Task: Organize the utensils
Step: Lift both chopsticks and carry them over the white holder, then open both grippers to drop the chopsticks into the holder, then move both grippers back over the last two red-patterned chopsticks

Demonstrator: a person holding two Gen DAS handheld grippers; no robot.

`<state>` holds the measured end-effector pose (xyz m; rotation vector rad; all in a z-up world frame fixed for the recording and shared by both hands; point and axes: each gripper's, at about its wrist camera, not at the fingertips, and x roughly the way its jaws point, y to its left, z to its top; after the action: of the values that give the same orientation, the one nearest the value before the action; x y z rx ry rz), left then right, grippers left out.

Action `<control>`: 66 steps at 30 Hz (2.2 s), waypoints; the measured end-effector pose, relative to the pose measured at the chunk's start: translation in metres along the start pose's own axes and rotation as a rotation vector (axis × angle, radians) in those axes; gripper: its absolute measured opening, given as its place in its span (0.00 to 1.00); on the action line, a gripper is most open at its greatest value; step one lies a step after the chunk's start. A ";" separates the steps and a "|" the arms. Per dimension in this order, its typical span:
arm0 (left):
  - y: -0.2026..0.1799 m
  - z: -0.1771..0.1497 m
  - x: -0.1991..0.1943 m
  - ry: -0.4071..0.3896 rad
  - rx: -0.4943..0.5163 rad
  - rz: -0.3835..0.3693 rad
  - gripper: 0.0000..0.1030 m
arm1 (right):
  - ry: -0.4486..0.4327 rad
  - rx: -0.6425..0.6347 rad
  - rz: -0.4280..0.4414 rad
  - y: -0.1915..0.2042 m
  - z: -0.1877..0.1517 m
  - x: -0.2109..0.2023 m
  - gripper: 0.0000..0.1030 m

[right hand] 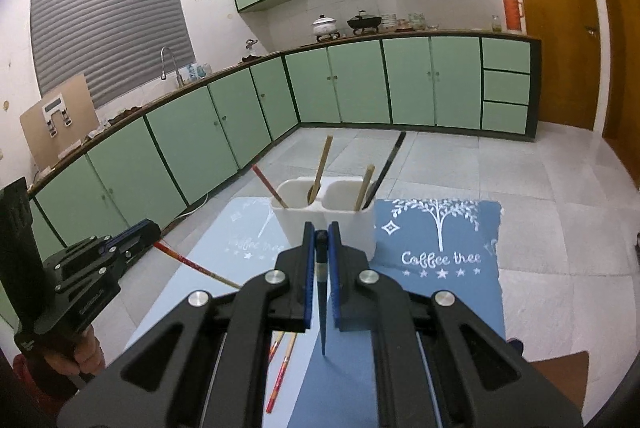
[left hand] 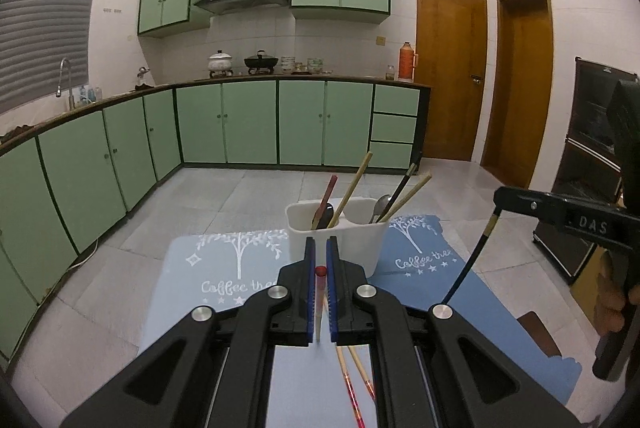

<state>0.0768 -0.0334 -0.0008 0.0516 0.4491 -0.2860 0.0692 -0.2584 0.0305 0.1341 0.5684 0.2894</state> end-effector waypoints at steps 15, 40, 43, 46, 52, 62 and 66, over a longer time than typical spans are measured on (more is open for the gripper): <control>0.015 0.054 -0.008 -0.097 0.018 -0.006 0.05 | -0.091 -0.046 0.039 -0.003 0.068 -0.010 0.06; 0.001 0.168 0.082 -0.242 0.045 -0.033 0.05 | -0.130 -0.058 -0.032 -0.041 0.145 0.080 0.06; 0.003 0.157 0.101 -0.203 0.042 -0.042 0.05 | -0.099 -0.060 -0.016 -0.044 0.137 0.097 0.06; 0.008 0.146 0.119 -0.145 0.025 -0.052 0.05 | -0.061 -0.061 -0.002 -0.043 0.128 0.109 0.06; 0.023 0.132 0.121 -0.112 -0.025 -0.050 0.20 | -0.061 -0.046 -0.016 -0.044 0.119 0.105 0.13; 0.037 0.108 0.068 -0.173 -0.066 -0.006 0.55 | -0.164 -0.037 -0.074 -0.039 0.093 0.048 0.65; 0.035 0.081 0.044 -0.183 -0.072 0.016 0.64 | -0.189 -0.017 -0.080 -0.035 0.067 0.028 0.80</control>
<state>0.1589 -0.0208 0.0527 -0.0407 0.2773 -0.2559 0.1366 -0.2860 0.0649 0.1208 0.3832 0.2007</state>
